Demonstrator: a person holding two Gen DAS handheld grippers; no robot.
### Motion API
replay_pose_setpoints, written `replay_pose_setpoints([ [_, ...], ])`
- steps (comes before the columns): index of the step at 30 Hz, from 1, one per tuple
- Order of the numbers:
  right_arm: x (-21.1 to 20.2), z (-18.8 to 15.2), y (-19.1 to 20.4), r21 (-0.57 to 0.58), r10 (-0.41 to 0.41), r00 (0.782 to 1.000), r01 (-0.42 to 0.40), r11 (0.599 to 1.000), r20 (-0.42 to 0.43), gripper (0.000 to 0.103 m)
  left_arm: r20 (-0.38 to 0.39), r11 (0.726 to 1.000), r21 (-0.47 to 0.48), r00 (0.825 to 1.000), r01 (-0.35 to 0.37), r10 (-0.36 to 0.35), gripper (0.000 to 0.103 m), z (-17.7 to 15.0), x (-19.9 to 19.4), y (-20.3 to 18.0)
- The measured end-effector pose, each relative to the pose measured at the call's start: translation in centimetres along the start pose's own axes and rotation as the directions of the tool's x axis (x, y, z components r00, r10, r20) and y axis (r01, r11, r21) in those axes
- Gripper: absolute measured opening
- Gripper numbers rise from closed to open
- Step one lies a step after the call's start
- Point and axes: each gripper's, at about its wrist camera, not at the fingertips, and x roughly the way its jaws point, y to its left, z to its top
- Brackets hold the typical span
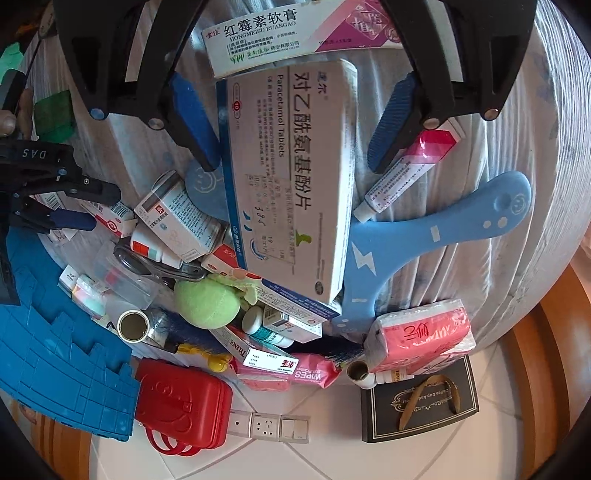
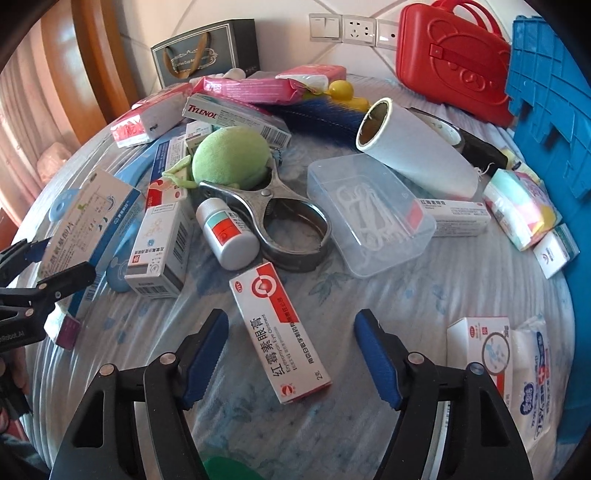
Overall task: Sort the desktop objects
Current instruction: 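Grasp the white-blue paracetamol box with the left tool while the right grasps the red-white ointment box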
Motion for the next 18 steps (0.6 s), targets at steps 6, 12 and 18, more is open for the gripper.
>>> replay_pose_setpoints([
  [6, 0.2, 0.2, 0.0, 0.008, 0.008, 1.000, -0.008, 1.000, 0.002, 0.075, -0.022, 0.999, 0.029, 1.000, -0.017, 0.018, 0.083, -0.4, 0.1, -0.6],
  [12, 0.3, 0.3, 0.4, 0.006, 0.014, 1.000, -0.014, 1.000, 0.002, 0.083, -0.008, 0.998, 0.027, 0.999, -0.048, 0.048, 0.083, 0.0, 0.1, 0.0],
  [18, 0.4, 0.4, 0.5, -0.007, 0.004, 1.000, -0.004, 1.000, -0.009, 0.083, -0.037, 0.999, 0.035, 0.999, -0.038, 0.039, 0.083, -0.2, 1.1, -0.1],
])
